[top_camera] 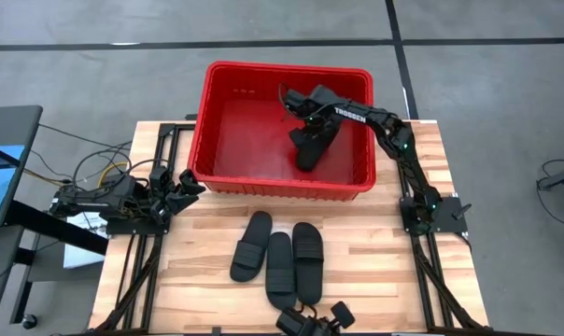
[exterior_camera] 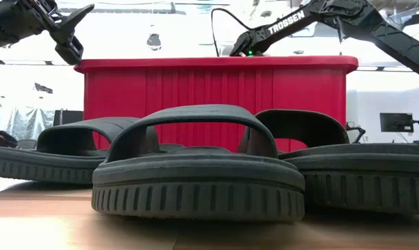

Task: Pick and place slides into bin
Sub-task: Put the black slide into the red bin

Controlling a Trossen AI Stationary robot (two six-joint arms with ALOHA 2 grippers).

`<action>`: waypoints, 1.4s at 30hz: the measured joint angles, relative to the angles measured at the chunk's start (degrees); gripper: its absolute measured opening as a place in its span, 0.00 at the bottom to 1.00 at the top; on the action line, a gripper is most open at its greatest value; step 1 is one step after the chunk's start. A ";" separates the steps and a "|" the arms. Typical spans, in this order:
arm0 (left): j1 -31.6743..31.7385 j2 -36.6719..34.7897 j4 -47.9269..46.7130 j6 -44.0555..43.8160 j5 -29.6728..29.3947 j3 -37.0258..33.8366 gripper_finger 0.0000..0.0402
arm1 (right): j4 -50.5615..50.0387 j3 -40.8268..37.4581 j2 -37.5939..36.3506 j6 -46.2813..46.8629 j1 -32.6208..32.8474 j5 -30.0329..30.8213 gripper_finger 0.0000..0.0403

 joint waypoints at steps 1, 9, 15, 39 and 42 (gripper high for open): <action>0.00 0.00 0.00 0.00 0.00 0.00 0.46 | 0.48 0.00 0.00 -0.51 0.27 0.03 0.00; 0.00 0.00 -0.11 0.00 -0.02 0.00 0.46 | -8.48 0.00 0.00 -2.14 1.59 4.15 0.00; 0.00 0.00 -0.27 0.00 -0.02 0.00 0.46 | -14.83 0.00 0.00 0.47 0.35 11.33 0.00; 0.00 0.00 -0.46 0.00 -0.09 0.00 0.46 | -9.71 -0.44 0.00 3.12 -4.94 -2.80 0.00; 0.00 0.00 -0.46 0.00 -0.09 0.00 0.46 | -6.74 -0.44 -0.02 2.25 -4.55 -2.86 0.00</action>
